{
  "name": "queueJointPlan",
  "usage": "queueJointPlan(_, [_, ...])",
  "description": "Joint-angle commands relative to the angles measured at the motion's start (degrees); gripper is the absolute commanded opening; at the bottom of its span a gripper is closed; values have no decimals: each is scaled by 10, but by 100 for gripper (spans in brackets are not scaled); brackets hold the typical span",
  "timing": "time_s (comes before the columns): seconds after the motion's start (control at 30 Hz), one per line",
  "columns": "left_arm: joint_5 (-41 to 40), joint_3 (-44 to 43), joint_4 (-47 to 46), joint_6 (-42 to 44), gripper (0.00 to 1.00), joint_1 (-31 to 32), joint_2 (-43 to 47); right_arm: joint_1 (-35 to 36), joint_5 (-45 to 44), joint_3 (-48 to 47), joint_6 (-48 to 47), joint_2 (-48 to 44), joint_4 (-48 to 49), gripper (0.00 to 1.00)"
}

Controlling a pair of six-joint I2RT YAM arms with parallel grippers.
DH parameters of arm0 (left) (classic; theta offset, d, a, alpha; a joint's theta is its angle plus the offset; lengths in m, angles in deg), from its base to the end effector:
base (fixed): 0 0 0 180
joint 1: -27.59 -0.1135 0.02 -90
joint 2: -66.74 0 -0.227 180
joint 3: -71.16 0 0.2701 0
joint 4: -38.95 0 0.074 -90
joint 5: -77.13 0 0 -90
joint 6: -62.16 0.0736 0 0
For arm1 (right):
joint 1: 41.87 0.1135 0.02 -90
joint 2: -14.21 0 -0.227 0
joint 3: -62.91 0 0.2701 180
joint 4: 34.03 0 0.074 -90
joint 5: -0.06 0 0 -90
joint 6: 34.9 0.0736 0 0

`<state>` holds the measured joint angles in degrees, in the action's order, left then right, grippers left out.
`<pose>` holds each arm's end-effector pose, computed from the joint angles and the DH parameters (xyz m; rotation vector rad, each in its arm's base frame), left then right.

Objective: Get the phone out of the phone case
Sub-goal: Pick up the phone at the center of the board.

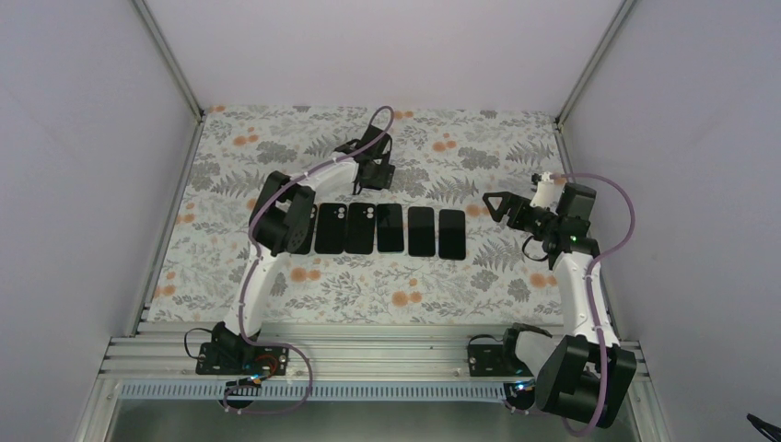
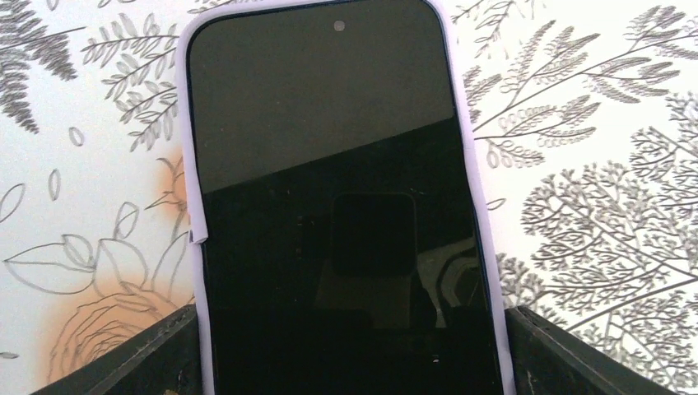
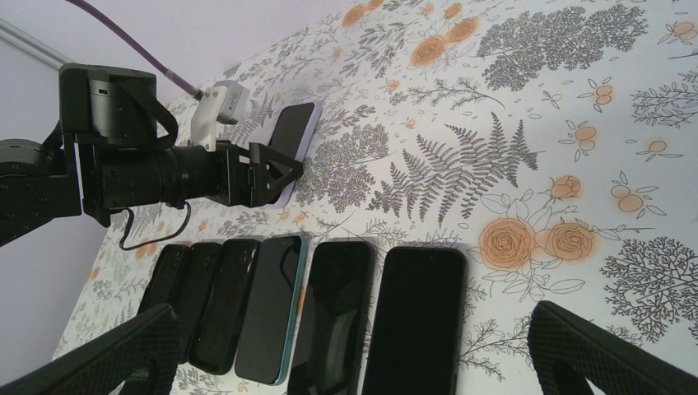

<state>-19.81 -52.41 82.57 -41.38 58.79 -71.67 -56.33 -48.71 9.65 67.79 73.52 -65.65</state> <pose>0.4561 -0.2658 0.0697 0.3530 2.5609 -0.1329 0.2785 -0.0217 0.2012 0.1161 2.1405 0.7769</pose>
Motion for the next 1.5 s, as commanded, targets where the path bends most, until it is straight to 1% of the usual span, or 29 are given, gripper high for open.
queueJointPlan(0.0, [-5, 41, 69, 8, 75, -23, -13, -7, 15, 0, 1, 6, 18, 99])
queueJointPlan(0.17, [-14, 57, 48, 11, 73, -28, 26, -7, 28, -23, 1, 31, 13, 99])
queueJointPlan(0.27, [-11, 69, 28, 14, 71, -27, 54, -5, 51, -36, 35, 53, 36, 99])
queueJointPlan(0.37, [-15, 67, 15, 22, 71, -28, 72, 4, 74, -54, 76, 96, 68, 100])
queueJointPlan(0.53, [-27, 66, -10, 43, 70, -29, 100, 35, 78, -108, 104, 170, 89, 99])
queueJointPlan(0.77, [-19, 79, -39, 53, 70, -29, 152, 81, 73, -161, 153, 248, 123, 99])
queueJointPlan(0.9, [-2, 81, -50, 50, 69, -27, 183, 114, 72, -194, 187, 293, 144, 99])
queueJointPlan(1.07, [22, 107, -74, 49, 67, -15, 236, 147, 81, -251, 241, 351, 160, 100])
queueJointPlan(1.13, [30, 121, -86, 51, 67, -8, 261, 157, 93, -267, 266, 381, 171, 98])
queueJointPlan(1.33, [56, 158, -115, 48, 67, 20, 318, 184, 106, -289, 314, 399, 207, 93])
queueJointPlan(1.47, [64, 164, -123, 52, 67, 42, 335, 198, 114, -288, 330, 395, 224, 92])
